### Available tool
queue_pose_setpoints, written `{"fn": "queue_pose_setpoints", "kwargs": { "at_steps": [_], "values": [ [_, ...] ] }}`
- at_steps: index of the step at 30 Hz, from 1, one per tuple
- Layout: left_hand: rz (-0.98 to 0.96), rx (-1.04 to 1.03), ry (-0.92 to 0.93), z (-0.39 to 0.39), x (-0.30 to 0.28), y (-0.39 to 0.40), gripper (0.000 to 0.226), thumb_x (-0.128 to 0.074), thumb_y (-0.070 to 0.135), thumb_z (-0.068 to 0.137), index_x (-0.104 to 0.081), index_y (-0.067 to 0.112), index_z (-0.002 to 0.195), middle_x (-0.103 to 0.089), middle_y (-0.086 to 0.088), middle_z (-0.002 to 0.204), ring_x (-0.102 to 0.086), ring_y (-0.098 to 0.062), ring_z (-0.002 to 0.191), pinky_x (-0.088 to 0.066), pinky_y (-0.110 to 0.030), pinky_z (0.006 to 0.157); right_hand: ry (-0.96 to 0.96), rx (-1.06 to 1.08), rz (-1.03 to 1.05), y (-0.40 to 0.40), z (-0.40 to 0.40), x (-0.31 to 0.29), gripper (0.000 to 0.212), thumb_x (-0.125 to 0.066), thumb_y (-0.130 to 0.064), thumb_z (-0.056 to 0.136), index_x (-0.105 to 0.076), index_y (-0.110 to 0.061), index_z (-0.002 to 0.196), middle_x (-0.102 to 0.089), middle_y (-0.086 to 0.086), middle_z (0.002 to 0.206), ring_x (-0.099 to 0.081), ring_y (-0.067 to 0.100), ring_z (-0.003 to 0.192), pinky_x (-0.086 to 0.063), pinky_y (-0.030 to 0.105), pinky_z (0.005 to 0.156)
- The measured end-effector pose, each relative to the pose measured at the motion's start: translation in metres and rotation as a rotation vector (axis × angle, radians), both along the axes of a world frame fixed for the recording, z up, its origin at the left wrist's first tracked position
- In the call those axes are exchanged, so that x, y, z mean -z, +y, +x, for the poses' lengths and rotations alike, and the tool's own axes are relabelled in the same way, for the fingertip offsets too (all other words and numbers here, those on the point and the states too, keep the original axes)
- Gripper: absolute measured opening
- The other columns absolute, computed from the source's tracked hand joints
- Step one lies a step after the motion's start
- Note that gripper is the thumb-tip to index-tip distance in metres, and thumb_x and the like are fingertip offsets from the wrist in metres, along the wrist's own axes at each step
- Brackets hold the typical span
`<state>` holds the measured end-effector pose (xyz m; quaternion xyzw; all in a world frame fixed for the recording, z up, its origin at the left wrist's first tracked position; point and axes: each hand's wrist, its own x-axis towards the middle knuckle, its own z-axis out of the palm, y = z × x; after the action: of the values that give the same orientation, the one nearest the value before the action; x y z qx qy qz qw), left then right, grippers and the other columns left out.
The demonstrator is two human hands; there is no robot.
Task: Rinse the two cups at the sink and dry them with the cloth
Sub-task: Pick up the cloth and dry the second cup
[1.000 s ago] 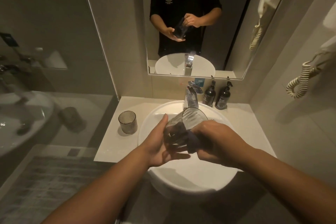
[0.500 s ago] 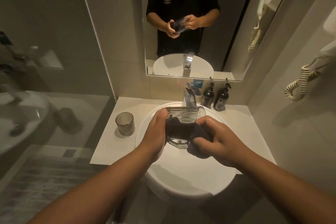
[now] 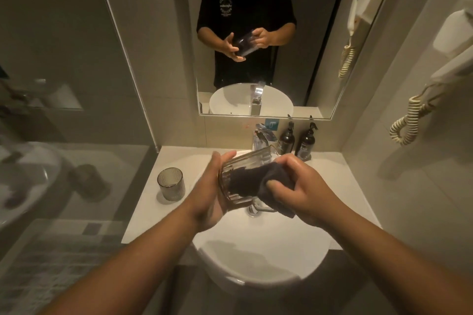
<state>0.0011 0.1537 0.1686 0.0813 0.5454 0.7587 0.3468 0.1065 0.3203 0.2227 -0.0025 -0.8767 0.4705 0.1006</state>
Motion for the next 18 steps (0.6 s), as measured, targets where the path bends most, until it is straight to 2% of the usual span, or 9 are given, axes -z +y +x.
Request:
{"fn": "queue_pose_setpoints", "kwargs": {
  "at_steps": [1,3,6,8,10,12,14,16,18],
  "values": [
    [-0.02,0.006,-0.077,-0.002,-0.005,0.0,0.06,-0.038,0.069,0.093,-0.058,0.027,0.131,-0.069,-0.015,0.125,-0.066,-0.036,0.114,-0.05,-0.058,0.1,-0.006,-0.042,0.087,0.0,0.002,0.001,0.015,-0.06,-0.033,0.082,-0.05,-0.038,0.092,-0.058,-0.017,0.083,-0.06,0.006,0.081,-0.056,0.021,0.061],
    [-0.091,-0.034,-0.092,0.0,-0.013,0.005,0.057,-0.037,0.063,0.098,-0.067,0.02,0.12,-0.075,-0.015,0.112,-0.07,-0.034,0.107,-0.056,-0.05,0.094,0.01,-0.075,0.153,-0.002,0.004,0.003,0.016,-0.059,-0.036,0.081,-0.048,-0.042,0.091,-0.056,-0.021,0.083,-0.059,0.005,0.081,-0.055,0.021,0.061],
    [-0.112,-0.209,0.002,0.008,-0.016,0.018,0.041,-0.043,0.048,0.1,-0.067,0.016,0.11,-0.075,-0.015,0.105,-0.07,-0.032,0.099,-0.06,-0.046,0.084,0.058,-0.013,0.06,-0.005,0.002,0.004,0.011,-0.058,-0.036,0.082,-0.051,-0.039,0.09,-0.059,-0.02,0.08,-0.059,0.005,0.078,-0.051,0.017,0.057],
    [-0.114,-0.309,0.171,0.008,-0.009,0.021,0.036,-0.046,0.048,0.092,-0.065,0.02,0.102,-0.071,-0.01,0.101,-0.067,-0.029,0.097,-0.059,-0.045,0.082,0.048,0.044,-0.06,-0.007,0.0,0.004,0.008,-0.059,-0.033,0.085,-0.055,-0.031,0.092,-0.062,-0.014,0.079,-0.061,0.008,0.074,-0.05,0.017,0.056],
    [-0.143,-0.358,0.449,0.007,-0.004,0.018,0.031,-0.045,0.051,0.085,-0.063,0.028,0.097,-0.066,-0.001,0.096,-0.063,-0.018,0.093,-0.054,-0.035,0.08,0.005,0.101,-0.274,-0.012,-0.002,0.004,0.005,-0.06,-0.027,0.092,-0.059,-0.023,0.095,-0.065,-0.004,0.083,-0.062,0.014,0.077,-0.052,0.023,0.059],
    [-0.203,-0.372,0.719,0.008,-0.002,0.013,0.03,-0.041,0.053,0.084,-0.056,0.034,0.102,-0.062,0.01,0.1,-0.06,-0.002,0.092,-0.05,-0.018,0.08,-0.081,0.162,-0.559,-0.019,-0.005,-0.001,0.007,-0.057,-0.022,0.094,-0.062,-0.019,0.096,-0.068,0.005,0.085,-0.064,0.019,0.08,-0.052,0.025,0.059],
    [-0.233,-0.352,0.835,0.006,0.004,0.011,0.034,-0.039,0.054,0.082,-0.051,0.037,0.109,-0.059,0.015,0.107,-0.058,0.003,0.096,-0.048,-0.012,0.081,-0.135,0.188,-0.694,-0.02,-0.008,-0.005,0.011,-0.056,-0.023,0.095,-0.064,-0.017,0.098,-0.07,0.006,0.087,-0.066,0.02,0.082,-0.052,0.024,0.059],
    [-0.215,-0.276,0.749,0.001,0.007,0.012,0.036,-0.042,0.057,0.082,-0.051,0.039,0.112,-0.06,0.011,0.111,-0.06,-0.005,0.101,-0.05,-0.019,0.085,-0.119,0.173,-0.643,-0.016,-0.01,-0.007,0.01,-0.057,-0.023,0.095,-0.062,-0.017,0.101,-0.069,0.008,0.091,-0.066,0.022,0.087,-0.053,0.024,0.061],
    [-0.082,-0.151,0.436,-0.002,-0.001,0.013,0.041,-0.044,0.062,0.088,-0.057,0.037,0.117,-0.067,0.0,0.116,-0.064,-0.022,0.108,-0.054,-0.034,0.088,-0.028,0.137,-0.362,-0.008,-0.008,-0.005,0.007,-0.059,-0.021,0.094,-0.058,-0.021,0.1,-0.066,0.003,0.091,-0.064,0.017,0.084,-0.052,0.022,0.06]
  ]
}}
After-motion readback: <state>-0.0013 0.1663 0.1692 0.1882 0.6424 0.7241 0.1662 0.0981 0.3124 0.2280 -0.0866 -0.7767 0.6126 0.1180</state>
